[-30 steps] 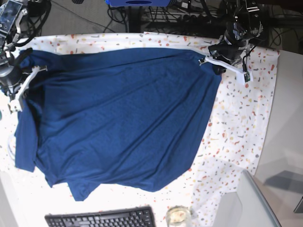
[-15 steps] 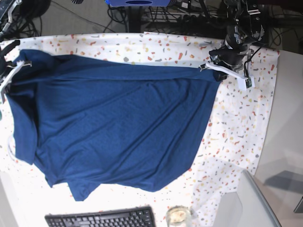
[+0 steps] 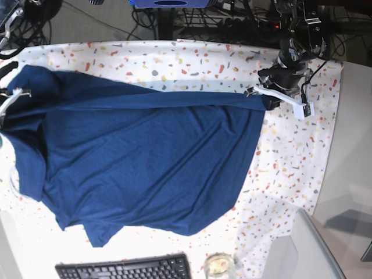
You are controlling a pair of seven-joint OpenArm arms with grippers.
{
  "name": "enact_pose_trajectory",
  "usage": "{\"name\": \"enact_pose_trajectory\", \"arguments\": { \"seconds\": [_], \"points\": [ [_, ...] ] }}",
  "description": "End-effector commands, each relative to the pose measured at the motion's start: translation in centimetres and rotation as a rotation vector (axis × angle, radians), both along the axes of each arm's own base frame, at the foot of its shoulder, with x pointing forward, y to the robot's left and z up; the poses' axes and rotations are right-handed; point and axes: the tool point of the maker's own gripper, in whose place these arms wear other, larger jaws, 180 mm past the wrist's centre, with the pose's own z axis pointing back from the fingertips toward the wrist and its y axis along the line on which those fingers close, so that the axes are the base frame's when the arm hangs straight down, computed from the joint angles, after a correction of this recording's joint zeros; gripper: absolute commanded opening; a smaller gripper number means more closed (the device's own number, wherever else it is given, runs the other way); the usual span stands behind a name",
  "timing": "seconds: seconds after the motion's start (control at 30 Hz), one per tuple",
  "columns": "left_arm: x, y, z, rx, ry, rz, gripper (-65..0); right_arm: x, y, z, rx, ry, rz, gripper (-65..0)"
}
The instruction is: Layout the t-shirt on the table in an organized manner, then fold the t-shirt properly
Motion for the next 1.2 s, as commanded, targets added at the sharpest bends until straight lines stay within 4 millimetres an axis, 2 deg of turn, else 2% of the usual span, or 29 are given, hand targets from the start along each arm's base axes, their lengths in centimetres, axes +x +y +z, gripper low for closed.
{"name": "enact_pose_trajectory", "arguments": {
  "seconds": [0.0, 0.23, 0.33, 0.63, 0.77, 1.07, 1.17],
  "points": [
    [0.6, 0.2, 1.0, 0.014, -0.038, -0.004, -65.0, 1.1, 0.3, 1.3, -0.015, -0.051, 0.030, -65.0],
    [0.8, 0.0, 1.1, 0.011, -0.042, -0.010, -65.0, 2.0, 2.0, 1.0, 0.000, -0.048, 0.083, -65.0],
    [0.8, 0.0, 1.1, 0.011, -0.042, -0.010, -65.0, 3.1, 2.5, 1.5, 0.002, -0.071, 0.099, -65.0],
    [2.7, 0.0, 1.9, 0.011, -0.078, -0.012, -65.0, 5.5, 2.4, 0.7, 0.058, -0.087, 0.088, -65.0],
    [3.7, -0.4, 1.4, -0.020, -0.017, -0.029, -65.0, 7.0, 2.1, 0.1, 0.086, -0.088, 0.083, -65.0],
    [5.6, -0.4, 0.3, -0.042, 0.005, -0.022, -65.0, 10.6, 4.2, -1.6, 0.138, -0.051, 0.170, -65.0],
    [6.1, -0.3, -0.4, -0.051, 0.019, -0.015, -65.0, 11.6, 4.0, -1.2, 0.139, -0.061, 0.175, -65.0]
  ]
}}
